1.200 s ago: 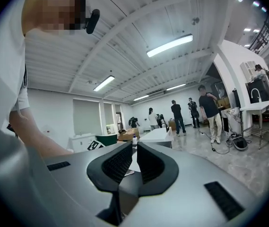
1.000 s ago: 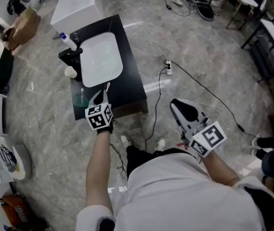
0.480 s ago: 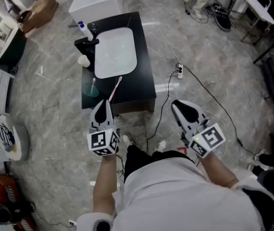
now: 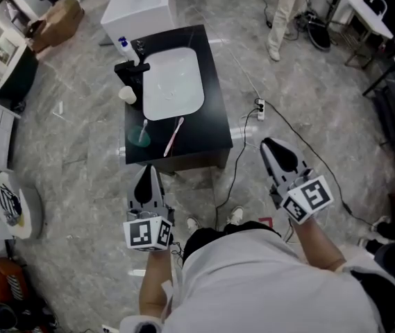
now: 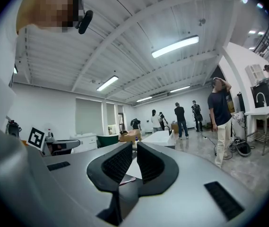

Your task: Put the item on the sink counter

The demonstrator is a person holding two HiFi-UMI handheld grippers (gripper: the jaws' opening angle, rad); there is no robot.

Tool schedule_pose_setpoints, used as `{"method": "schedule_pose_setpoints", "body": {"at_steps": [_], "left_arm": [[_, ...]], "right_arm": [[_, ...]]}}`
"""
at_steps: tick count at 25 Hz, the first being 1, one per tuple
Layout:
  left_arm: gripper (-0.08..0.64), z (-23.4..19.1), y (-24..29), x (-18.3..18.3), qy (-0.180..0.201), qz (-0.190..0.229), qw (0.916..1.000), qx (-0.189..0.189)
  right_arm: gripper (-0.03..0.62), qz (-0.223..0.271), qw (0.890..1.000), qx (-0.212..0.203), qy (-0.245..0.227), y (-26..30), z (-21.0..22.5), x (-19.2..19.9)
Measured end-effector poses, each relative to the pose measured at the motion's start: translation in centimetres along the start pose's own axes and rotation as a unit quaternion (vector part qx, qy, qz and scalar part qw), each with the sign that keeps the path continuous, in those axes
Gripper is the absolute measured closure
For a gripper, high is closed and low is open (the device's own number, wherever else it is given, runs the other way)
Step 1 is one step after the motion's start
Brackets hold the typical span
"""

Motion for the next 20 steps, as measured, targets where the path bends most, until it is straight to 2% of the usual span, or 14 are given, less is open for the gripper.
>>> {"method": "schedule_pose_setpoints", "body": {"at_steps": [5,11,20], "left_arm": [[0.558,-2.5,-1.1,-1.6,0.004,0.022,0.9997,0.006],[0.558,-5.8,-2.9,-2.9,0.000,0.026,0.9996,0.011],[0.558,-7.8,-3.5,-3.7,-0.001,0.039,0.9987,0.033]], "right_arm": [[0.537,0.014,1.000,0.021,-0.002,1.9,-0.8,-0.5],[0.537,0.016,1.000,0.020,-0.011,2.9,-5.0,-1.2],[0.537,0.021,0.999,0.029,-0.019,4.1,-8.0,-1.5]]}}
Point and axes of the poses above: the fingertips, and each gripper's own axes: y forward along the fingers, z to its right, x out of its underside, the point moved 2 cm from there along -y, backward along the fingers, and after that the axes turned 4 degrees about x, right-handed, at the moved point
